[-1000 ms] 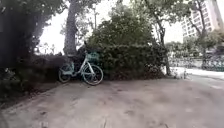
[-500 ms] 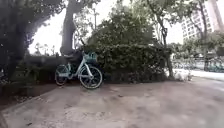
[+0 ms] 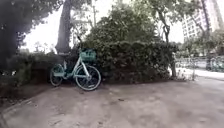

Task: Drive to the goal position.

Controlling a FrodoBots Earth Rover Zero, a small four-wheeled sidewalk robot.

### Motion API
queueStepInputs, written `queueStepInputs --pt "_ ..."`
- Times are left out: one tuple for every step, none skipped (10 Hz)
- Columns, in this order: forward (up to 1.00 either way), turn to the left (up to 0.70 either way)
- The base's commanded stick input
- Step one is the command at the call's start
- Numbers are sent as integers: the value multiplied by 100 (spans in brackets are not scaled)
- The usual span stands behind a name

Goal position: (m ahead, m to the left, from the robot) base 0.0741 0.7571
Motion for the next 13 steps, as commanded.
queueStepInputs --pt "39 -29" --pt "11 -40" --pt "0 -45" --pt "0 -45" --pt "0 -45" --pt "0 -45" --pt "0 -45" --pt "0 -45" --pt "0 -45" --pt "0 -45" --pt "0 -45" --pt "0 -45" --pt "0 -45"
